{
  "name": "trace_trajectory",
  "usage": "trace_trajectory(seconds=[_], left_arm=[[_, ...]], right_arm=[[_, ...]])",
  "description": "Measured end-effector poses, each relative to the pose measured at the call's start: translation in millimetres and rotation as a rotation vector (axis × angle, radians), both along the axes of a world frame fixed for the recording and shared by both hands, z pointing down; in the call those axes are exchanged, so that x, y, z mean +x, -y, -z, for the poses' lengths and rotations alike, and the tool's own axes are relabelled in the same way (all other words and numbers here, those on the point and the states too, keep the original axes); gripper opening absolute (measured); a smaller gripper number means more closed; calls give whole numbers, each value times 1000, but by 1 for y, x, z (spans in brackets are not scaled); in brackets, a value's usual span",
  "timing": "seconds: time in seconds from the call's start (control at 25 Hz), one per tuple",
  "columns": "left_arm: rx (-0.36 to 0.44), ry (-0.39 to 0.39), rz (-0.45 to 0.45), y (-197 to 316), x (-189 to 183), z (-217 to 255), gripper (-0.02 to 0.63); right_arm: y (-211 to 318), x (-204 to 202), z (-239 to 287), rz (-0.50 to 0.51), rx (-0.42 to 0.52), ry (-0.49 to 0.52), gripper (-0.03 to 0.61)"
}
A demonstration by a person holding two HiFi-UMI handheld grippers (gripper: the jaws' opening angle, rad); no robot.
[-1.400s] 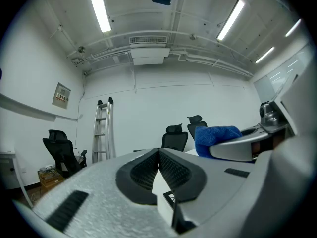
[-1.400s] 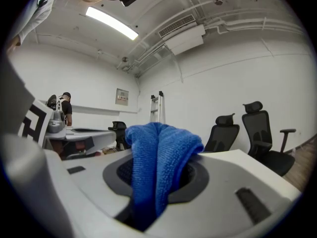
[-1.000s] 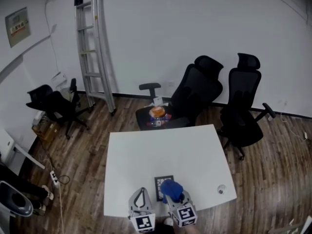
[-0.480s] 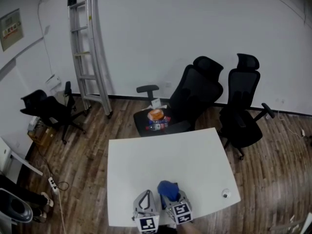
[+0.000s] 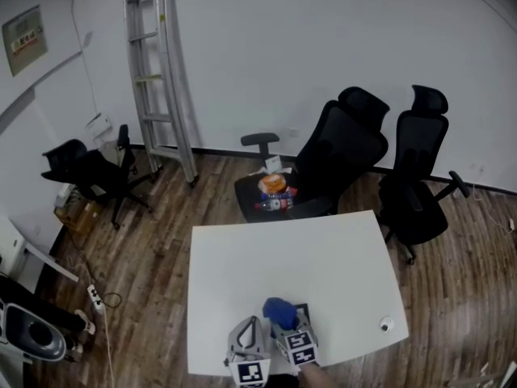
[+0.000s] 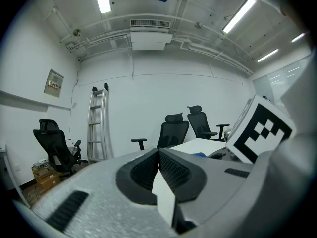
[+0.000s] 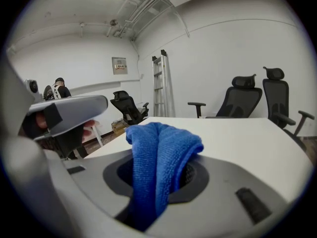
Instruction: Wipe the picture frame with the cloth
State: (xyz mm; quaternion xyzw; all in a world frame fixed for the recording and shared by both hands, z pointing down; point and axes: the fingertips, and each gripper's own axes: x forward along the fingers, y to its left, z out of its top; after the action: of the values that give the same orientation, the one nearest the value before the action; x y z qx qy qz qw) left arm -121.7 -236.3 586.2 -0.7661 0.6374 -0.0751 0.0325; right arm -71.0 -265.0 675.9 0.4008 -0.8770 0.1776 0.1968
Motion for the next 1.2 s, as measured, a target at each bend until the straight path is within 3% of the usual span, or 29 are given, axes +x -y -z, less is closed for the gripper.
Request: trace_trajectory(seconds=[0.32,0.56,0.72,0.84,1.0,1.12,1.2], left_arm=[[-23,-52,-12,11,10,-11,2],[-33,-54,-36,20,18,-17,2],[-92,12,-43,27,15,-28,3],[-74,-7,-26,36,11,-23,2],[-39,-56,-1,44,7,-18,2],[-48,-18,-1,47,7,-17,2],[-29,-44,-2,48,9,-15,2]], right_arm=[[11,26,5,-69,77,-24,127],[22,82,-3,-179,74,-66,127],[28,124,-6,-263,72,-92,127],[30,143,-1,-304,83,-91,127],[21,126,12,-253,116,-22,127],[5,82,21,-134,106,32,127],[-10,51,19,-56,83,50,127]])
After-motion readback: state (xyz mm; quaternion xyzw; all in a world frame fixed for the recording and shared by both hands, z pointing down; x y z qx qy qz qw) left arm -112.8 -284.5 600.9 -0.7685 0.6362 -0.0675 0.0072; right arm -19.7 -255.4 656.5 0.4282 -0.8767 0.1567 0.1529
